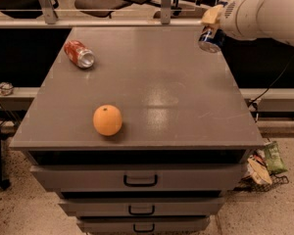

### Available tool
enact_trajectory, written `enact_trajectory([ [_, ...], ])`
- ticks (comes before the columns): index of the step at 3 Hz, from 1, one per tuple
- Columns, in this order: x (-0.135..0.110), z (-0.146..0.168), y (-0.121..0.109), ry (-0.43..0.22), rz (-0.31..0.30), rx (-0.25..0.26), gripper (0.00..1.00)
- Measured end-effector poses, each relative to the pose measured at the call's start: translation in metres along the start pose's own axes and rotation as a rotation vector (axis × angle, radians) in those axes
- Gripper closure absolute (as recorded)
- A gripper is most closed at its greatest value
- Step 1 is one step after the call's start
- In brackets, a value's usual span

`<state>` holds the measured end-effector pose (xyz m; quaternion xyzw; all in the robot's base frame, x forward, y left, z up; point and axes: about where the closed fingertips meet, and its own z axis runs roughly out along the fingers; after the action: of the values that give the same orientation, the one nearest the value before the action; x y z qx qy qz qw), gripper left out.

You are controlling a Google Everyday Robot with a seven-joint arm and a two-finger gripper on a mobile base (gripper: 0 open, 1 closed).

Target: Place pepsi can upright

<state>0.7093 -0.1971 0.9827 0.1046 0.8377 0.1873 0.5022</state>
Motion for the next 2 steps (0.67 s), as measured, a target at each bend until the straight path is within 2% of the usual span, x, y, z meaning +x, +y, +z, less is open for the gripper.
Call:
enact_trajectory([
  [1,0.002,0.004,0.006,0.019,0.022,-0.040,1.00],
  [2,0.018,0.013,-0.003,0.016,0.091,-0.150,1.00],
])
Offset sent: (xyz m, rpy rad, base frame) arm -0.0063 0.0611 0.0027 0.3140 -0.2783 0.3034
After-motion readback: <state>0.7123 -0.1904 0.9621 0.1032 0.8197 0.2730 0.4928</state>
